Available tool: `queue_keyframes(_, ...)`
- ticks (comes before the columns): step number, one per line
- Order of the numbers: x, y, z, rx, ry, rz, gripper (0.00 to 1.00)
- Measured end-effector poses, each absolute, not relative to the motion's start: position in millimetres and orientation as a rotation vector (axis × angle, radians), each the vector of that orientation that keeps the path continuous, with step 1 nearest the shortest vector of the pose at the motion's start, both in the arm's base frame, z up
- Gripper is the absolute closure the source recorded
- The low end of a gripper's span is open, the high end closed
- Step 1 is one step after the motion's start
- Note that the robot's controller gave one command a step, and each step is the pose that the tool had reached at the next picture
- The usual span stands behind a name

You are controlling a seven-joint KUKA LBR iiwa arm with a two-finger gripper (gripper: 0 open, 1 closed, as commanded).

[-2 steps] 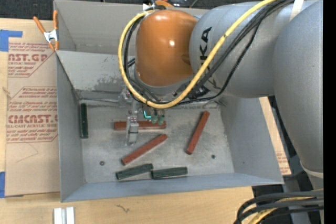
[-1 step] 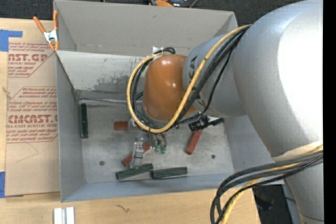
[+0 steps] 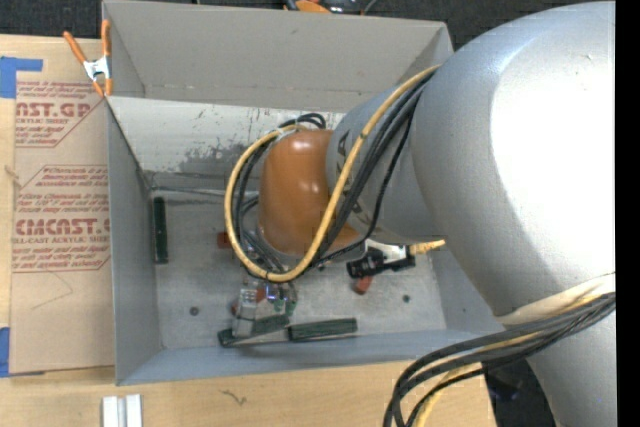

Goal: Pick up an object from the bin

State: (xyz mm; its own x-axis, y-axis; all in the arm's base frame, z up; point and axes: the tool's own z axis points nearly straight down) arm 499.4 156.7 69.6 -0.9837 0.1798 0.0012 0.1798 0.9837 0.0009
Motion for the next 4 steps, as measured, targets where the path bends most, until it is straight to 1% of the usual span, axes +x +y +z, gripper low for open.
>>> queue_keyframes(1,492.2,82.5,70.3,-0.491,-3.107,0.0,0.0)
queue_keyframes(2,491.5,86.2,71.4,-0.481,-3.103,-0.004,1.0)
queue_keyframes(3,502.9,75.1,198.3,-0.464,-3.115,-0.004,1.0)
queue_keyframes(4,527.5,69.6,110.5,-0.144,-3.135,0.001,1.0)
